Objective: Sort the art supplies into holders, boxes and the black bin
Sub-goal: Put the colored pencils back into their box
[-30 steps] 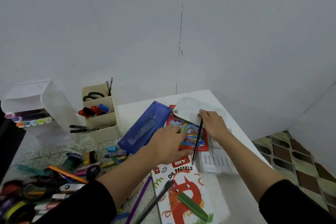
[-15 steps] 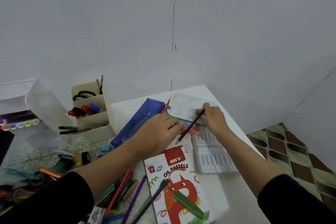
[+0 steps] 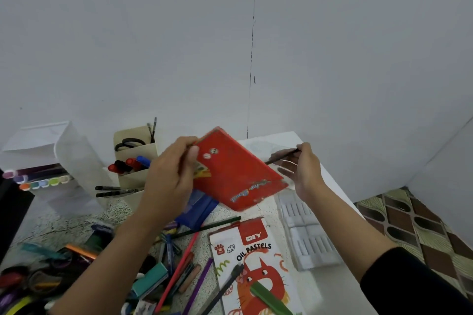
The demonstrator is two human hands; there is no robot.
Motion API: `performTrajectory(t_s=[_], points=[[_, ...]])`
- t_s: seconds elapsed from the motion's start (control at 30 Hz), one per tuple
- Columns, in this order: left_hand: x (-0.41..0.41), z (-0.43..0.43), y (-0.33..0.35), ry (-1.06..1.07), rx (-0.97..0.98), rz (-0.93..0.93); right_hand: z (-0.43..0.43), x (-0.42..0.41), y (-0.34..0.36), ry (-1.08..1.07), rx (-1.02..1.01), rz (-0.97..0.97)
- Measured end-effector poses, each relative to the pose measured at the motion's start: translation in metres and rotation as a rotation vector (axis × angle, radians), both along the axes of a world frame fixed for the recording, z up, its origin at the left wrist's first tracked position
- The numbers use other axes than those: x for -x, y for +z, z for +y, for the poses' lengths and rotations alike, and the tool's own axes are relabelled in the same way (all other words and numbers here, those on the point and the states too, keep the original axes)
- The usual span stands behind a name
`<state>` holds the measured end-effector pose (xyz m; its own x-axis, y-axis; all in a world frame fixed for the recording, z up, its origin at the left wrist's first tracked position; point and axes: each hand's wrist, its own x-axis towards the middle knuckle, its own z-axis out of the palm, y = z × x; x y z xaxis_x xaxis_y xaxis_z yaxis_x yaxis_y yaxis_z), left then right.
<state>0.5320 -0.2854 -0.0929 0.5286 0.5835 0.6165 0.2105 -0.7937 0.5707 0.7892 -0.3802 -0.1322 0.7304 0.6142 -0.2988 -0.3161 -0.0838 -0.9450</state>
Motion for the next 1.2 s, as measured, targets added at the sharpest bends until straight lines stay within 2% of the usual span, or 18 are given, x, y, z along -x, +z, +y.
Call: performTrajectory(t_s=[0.1,0.2,0.27,0.37,0.47,0.57,0.7,0.77,0.87,1.0,1.03,1.1,1.2], points=[[0.017,0.0,-0.006,0.144,0.359,-0.123,0.009,0.014,0.011,-0.017,-0.143,0.119],[0.036,0.0,-0.009,0.271,0.658,-0.282,0.015,0.036,0.021,0.065,-0.219,0.209],[0.051,-0.004,-0.012,0.317,0.806,-0.376,0.016,0.053,0.027,0.189,-0.234,0.238],[0.078,-0.013,-0.019,0.337,0.915,-0.48,0.016,0.083,0.032,0.458,-0.175,0.119],[0.108,-0.029,-0.017,0.272,0.979,-0.57,0.013,0.112,0.04,0.733,-0.215,-0.022],[0.141,-0.045,-0.007,0.131,1.069,-0.659,0.016,0.134,0.052,0.829,-0.241,-0.247],[0.197,-0.059,0.005,-0.066,1.405,-0.783,0.032,0.163,0.058,0.915,-0.309,-0.427],[0.224,-0.058,-0.001,-0.232,1.567,-0.707,0.04,0.184,0.059,0.933,-0.373,-0.435],[0.249,-0.055,-0.018,-0.602,1.584,-0.658,0.051,0.214,0.063,0.949,-0.476,-0.463],[0.283,-0.037,-0.022,-0.816,1.602,-0.68,0.066,0.249,0.075,0.986,-0.572,-0.584],[0.287,-0.033,-0.017,-0.774,1.593,-0.67,0.071,0.257,0.078,0.996,-0.588,-0.646],[0.294,-0.028,-0.008,-0.563,1.598,-0.56,0.082,0.273,0.08,1.012,-0.598,-0.838],[0.31,-0.018,-0.001,-0.276,1.393,-0.341,0.094,0.3,0.082,1.005,-0.589,-1.011]])
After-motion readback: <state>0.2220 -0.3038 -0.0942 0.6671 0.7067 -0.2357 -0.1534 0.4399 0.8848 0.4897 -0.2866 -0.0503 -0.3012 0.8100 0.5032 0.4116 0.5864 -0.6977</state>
